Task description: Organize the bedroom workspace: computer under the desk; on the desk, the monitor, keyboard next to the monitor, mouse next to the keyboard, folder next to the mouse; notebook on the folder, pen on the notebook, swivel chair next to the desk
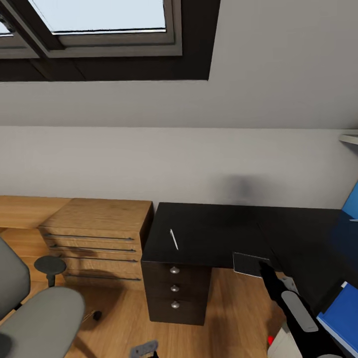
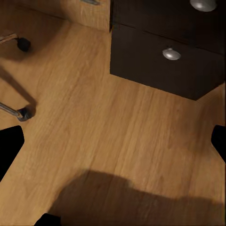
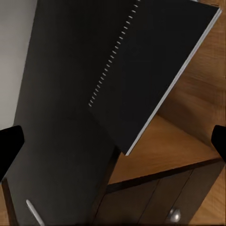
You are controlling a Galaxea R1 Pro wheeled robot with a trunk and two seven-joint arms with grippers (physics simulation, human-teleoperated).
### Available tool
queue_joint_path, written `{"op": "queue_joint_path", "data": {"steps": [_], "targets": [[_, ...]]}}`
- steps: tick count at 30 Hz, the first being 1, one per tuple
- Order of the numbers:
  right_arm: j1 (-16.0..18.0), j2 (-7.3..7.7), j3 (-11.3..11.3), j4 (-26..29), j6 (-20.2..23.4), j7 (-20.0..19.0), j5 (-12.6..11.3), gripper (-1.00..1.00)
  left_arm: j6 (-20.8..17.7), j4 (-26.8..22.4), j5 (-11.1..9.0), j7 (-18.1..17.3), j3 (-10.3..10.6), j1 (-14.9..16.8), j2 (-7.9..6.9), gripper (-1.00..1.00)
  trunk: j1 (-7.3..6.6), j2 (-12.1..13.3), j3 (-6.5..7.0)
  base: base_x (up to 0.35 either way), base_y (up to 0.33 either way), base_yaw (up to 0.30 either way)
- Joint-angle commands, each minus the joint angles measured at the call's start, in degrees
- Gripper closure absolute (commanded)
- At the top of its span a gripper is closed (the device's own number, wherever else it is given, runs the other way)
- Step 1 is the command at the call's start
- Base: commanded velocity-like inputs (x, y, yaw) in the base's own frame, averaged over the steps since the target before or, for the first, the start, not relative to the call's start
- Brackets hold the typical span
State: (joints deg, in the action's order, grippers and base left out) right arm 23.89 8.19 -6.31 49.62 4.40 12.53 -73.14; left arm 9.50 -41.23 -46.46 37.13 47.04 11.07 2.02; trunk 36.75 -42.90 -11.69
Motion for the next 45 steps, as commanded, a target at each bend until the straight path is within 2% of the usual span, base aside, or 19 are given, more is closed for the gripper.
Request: {"op": "queue_joint_path", "data": {"steps": [1, 3, 4, 5, 7, 8, 10, 11, 14, 15, 17, 23, 28, 45], "targets": [[0.0, 0.75, -0.1, 0.1, 1.5, -0.4, -1.2, -1.0, -0.3, -2.5, -0.7, 0.3, 0.3, 0.1, -0.69, -1.0, 0.01, -0.1, -0.09, 0.002, 0.0, 0.0], [0.0, 1.34, -0.1, 0.1, 2.5, -1.1, -1.8, -1.0, -1.6, -5.1, -0.8, 0.4, 0.3, 0.1, -1.54, -1.0, 0.01, -0.1, -0.09, 0.001, 0.0, 0.0], [0.0, 1.99, -0.3, 0.0, 3.7, -2.1, -2.8, -1.0, -6.0, -11.7, -1.0, 0.6, 0.2, 0.1, -3.47, -1.0, 0.01, -0.1, -0.09, 0.0, 0.0, 0.0], [0.0, 2.15, -0.6, 0.0, 4.0, -2.3, -3.1, -1.0, -8.6, -15.5, -1.2, 1.0, 0.2, 0.1, -4.63, -1.0, 0.01, -0.1, -0.09, 0.0, 0.0, 0.0], [0.0, 2.26, -1.0, 0.0, 4.2, -2.5, -3.3, -1.0, -11.3, -19.6, -1.6, 1.9, 0.2, 0.1, -5.85, -1.0, 0.01, -0.1, -0.09, 0.0, 0.0, 0.0], [0.0, 2.31, -1.6, 0.0, 4.3, -2.6, -3.4, -1.0, -13.9, -23.8, -2.6, 3.1, 0.1, 0.1, -6.88, -1.0, 0.01, -0.1, -0.09, 0.0, 0.0, 0.0], [0.0, 2.32, -2.2, 0.0, 4.4, -2.8, -3.6, -1.0, -16.4, -28.0, -4.1, 4.7, 0.0, 0.1, -7.6, -1.0, 0.01, -0.1, -0.09, 0.0, 0.0, 0.0], [0.0, 2.33, -2.6, 0.0, 4.4, -3.2, -3.8, -1.0, -18.7, -32.2, -6.1, 6.5, -0.1, 0.1, -8.08, -1.0, 0.01, -0.1, -0.09, 0.0, 0.0, 0.0], [0.0, 2.34, -3.1, 0.0, 4.5, -3.9, -4.1, -1.0, -21.5, -38.1, -9.3, 9.3, -0.3, 0.1, -8.51, -1.0, 0.01, -0.1, -0.09, 0.0, 0.0, 0.0], [0.0, 2.35, -3.3, 0.0, 4.6, -4.5, -4.2, -1.0, -22.7, -41.2, -11.1, 11.1, -0.3, 0.1, -8.64, -1.0, 0.01, -0.1, -0.09, 0.0, 0.0, 0.0], [0.0, 2.3, -3.5, 0.0, 4.6, -5.1, -4.3, -1.0, -23.5, -43.3, -12.3, 12.5, -0.3, 0.1, -8.71, -1.0, 0.01, -0.1, -0.09, 0.0, 0.0, 0.0], [0.0, 2.25, -3.7, 0.0, 4.6, -6.5, -4.3, -1.0, -24.6, -46.9, -14.2, 14.8, -0.4, 0.1, -8.69, -1.0, 0.01, -0.1, -0.09, 0.0, 0.0, 0.0], [0.0, 2.37, -3.8, -0.1, 4.7, -6.7, -4.2, -1.0, -24.7, -47.0, -14.8, 15.1, -0.4, 0.1, -8.74, -1.0, 0.01, -0.1, -0.09, 0.0, 0.0, 0.0], [0.0, 2.41, -3.9, -0.2, 4.1, -7.1, -4.0, -1.0, -24.7, -45.7, -15.1, 15.4, -0.1, 0.1, -8.95, -1.0, 3.75, -6.9, -3.14, 0.0, 0.0, 0.0]]}}
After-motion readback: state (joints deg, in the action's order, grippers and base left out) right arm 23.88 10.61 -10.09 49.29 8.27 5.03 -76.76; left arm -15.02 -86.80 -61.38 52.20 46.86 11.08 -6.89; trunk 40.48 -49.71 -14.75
